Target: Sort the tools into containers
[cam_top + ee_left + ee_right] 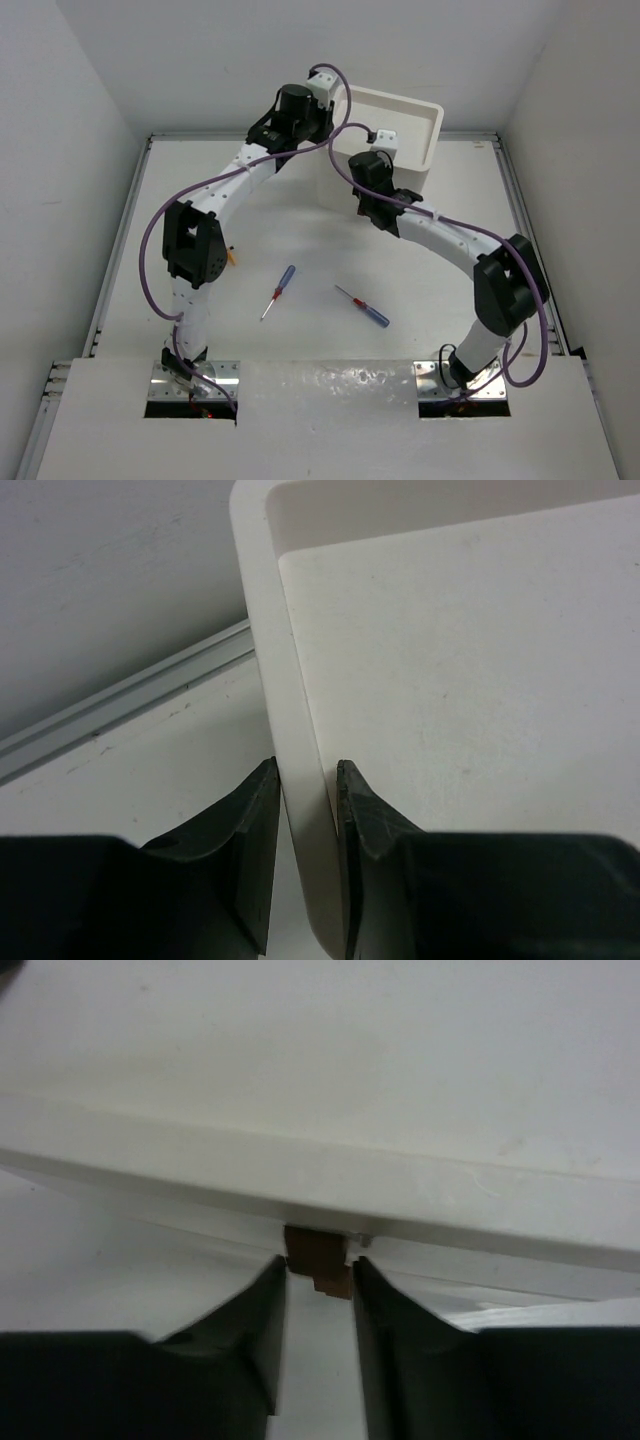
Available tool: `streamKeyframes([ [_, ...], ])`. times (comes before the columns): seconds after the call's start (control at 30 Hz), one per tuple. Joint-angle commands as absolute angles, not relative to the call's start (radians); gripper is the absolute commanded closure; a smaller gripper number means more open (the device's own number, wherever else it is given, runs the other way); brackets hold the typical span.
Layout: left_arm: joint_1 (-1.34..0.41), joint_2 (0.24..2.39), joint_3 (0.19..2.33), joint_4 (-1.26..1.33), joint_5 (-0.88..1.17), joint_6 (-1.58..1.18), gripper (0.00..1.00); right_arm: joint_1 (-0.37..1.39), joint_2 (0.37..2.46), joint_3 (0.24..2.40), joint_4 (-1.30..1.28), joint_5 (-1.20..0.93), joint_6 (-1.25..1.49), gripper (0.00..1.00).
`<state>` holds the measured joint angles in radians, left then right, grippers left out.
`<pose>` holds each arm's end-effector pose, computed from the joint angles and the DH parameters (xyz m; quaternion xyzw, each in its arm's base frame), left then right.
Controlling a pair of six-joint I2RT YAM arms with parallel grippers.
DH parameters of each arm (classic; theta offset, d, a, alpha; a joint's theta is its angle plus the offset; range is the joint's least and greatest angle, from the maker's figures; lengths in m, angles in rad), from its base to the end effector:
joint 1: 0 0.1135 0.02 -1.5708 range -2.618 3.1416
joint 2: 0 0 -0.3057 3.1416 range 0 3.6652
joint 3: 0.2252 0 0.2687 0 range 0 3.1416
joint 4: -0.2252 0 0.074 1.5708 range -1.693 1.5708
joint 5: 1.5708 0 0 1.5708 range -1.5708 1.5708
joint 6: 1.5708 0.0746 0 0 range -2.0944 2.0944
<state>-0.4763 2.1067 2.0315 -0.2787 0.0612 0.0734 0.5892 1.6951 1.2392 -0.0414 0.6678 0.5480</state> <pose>0.5143 -0.2705 0.3650 0.2394 0.7846 -0.1389 0.5548 0.3882 0.2039 0.2922 0.1508 0.8152 0.0228 0.5587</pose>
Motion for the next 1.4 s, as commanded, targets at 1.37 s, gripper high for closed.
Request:
streamKeyframes([
  [1.37,-0.529,2.092,2.029,-0.361,0.163,-0.038,1.0,0.537,1.862,1.315,0.107,0.802,0.494,0.75],
])
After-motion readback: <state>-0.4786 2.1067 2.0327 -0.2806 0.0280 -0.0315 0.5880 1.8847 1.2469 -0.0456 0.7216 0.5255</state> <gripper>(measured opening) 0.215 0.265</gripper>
